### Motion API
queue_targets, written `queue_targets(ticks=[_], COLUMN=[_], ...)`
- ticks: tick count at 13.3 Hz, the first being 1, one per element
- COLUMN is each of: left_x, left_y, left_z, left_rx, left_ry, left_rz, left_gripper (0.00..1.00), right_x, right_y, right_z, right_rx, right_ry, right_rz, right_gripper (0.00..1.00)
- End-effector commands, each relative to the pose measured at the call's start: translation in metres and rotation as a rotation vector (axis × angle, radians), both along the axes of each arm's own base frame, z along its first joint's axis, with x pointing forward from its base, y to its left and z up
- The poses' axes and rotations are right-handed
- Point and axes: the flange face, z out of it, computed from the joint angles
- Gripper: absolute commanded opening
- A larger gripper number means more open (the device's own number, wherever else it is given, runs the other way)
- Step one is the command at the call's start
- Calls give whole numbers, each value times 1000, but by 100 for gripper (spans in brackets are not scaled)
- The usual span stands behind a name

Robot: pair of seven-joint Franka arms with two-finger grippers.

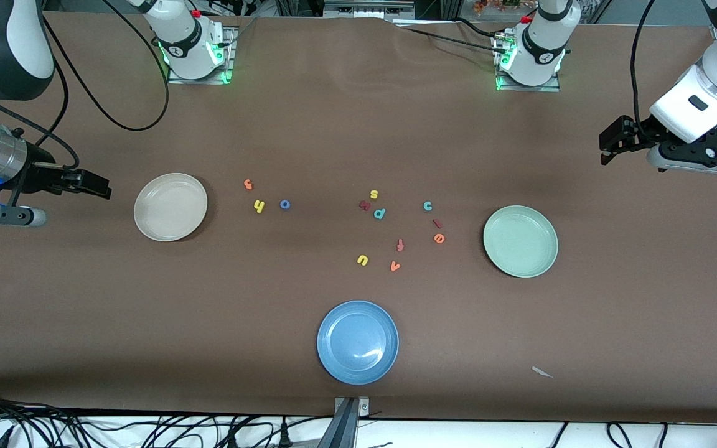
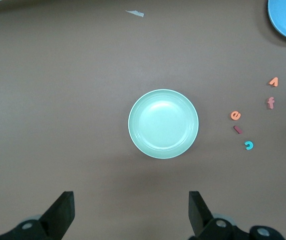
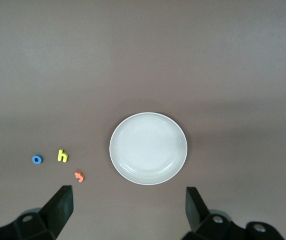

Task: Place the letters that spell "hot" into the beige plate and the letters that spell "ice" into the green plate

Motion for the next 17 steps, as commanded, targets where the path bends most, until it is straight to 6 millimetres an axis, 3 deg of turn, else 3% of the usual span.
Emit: queue_targets(ticks=[1, 6, 8, 17], left_x=[-2, -3, -7, -3], left_y=[2, 2, 1, -11], left_z=[4, 0, -12, -14], left_rx=[20, 20, 25, 12], left_ry=[8, 14, 52, 47], left_rz=[-23, -11, -15, -37], left_gripper=[100, 100, 100, 100], right_x=[-9, -10, -11, -11], right_y=[3, 0, -1, -2], right_z=[4, 3, 3, 1], right_rx=[14, 18, 18, 17], right_ry=[21, 32, 37, 42], right_rz=[3, 1, 0, -6], right_gripper=[99, 100, 100, 100])
